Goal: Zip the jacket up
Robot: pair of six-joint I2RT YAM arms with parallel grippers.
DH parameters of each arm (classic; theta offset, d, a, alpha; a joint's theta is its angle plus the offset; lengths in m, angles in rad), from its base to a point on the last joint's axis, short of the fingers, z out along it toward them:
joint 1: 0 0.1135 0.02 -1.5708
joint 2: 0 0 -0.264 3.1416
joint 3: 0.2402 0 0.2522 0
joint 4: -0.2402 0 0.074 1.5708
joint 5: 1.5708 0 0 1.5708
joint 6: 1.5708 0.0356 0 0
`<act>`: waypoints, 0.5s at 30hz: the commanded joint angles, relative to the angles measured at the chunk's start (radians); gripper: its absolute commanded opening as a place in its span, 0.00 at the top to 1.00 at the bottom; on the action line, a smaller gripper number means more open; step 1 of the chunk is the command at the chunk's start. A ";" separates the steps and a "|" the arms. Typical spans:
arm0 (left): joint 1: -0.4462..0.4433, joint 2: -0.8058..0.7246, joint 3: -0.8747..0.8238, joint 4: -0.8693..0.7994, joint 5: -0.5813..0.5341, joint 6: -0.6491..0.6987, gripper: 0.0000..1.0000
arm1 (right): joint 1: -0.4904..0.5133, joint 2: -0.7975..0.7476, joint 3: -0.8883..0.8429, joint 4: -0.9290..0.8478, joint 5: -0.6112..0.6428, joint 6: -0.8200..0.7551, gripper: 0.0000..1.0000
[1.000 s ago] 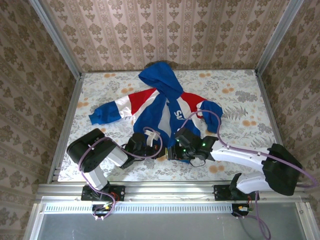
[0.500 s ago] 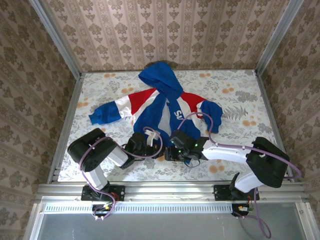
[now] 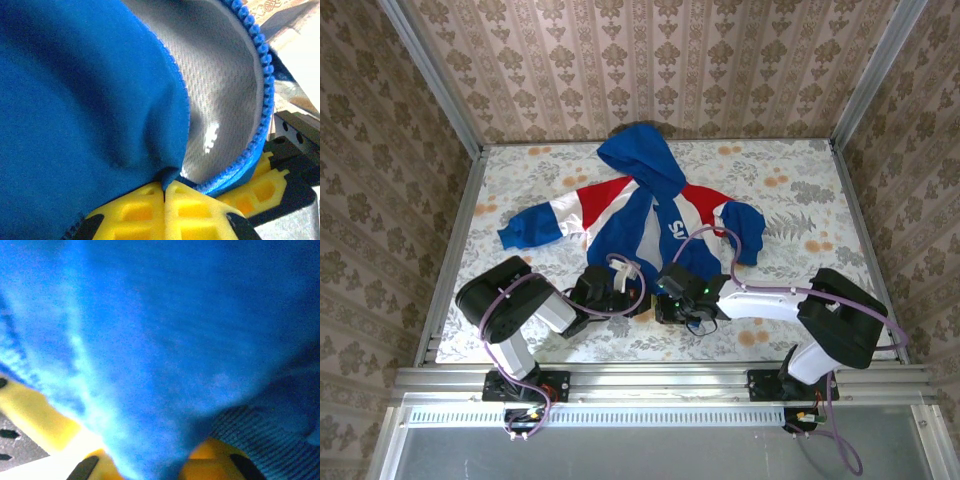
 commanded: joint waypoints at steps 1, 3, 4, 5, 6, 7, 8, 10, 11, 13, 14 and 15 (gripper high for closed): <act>0.013 -0.035 -0.017 0.036 0.013 -0.014 1.00 | 0.004 -0.067 0.003 -0.035 0.076 -0.060 0.99; 0.019 -0.053 -0.020 0.035 0.010 -0.012 1.00 | 0.004 -0.103 -0.005 -0.038 0.083 -0.102 1.00; 0.022 -0.065 -0.022 0.032 0.005 -0.011 1.00 | 0.005 -0.121 -0.007 -0.043 0.084 -0.129 1.00; 0.023 -0.078 -0.024 0.026 0.002 -0.007 1.00 | 0.003 -0.137 -0.007 -0.049 0.082 -0.150 1.00; 0.026 -0.098 -0.025 0.012 -0.004 -0.002 1.00 | 0.001 -0.139 -0.004 -0.058 0.079 -0.182 1.00; 0.029 -0.121 -0.025 -0.011 -0.009 0.006 1.00 | -0.002 -0.179 0.000 -0.069 0.073 -0.213 1.00; 0.031 -0.144 -0.024 -0.039 -0.017 0.018 1.00 | -0.007 -0.190 0.006 -0.076 0.063 -0.240 1.00; 0.035 -0.210 -0.015 -0.122 -0.037 0.056 1.00 | -0.022 -0.205 0.021 -0.088 0.017 -0.311 1.00; 0.035 -0.244 -0.010 -0.169 -0.049 0.075 1.00 | -0.031 -0.208 0.030 -0.095 -0.007 -0.342 1.00; 0.037 -0.334 0.009 -0.302 -0.080 0.133 1.00 | -0.049 -0.208 0.056 -0.120 -0.056 -0.418 1.00; 0.038 -0.378 0.020 -0.366 -0.095 0.159 1.00 | -0.054 -0.207 0.067 -0.129 -0.077 -0.451 1.00; 0.038 -0.424 0.031 -0.436 -0.117 0.192 1.00 | -0.062 -0.207 0.079 -0.142 -0.097 -0.487 1.00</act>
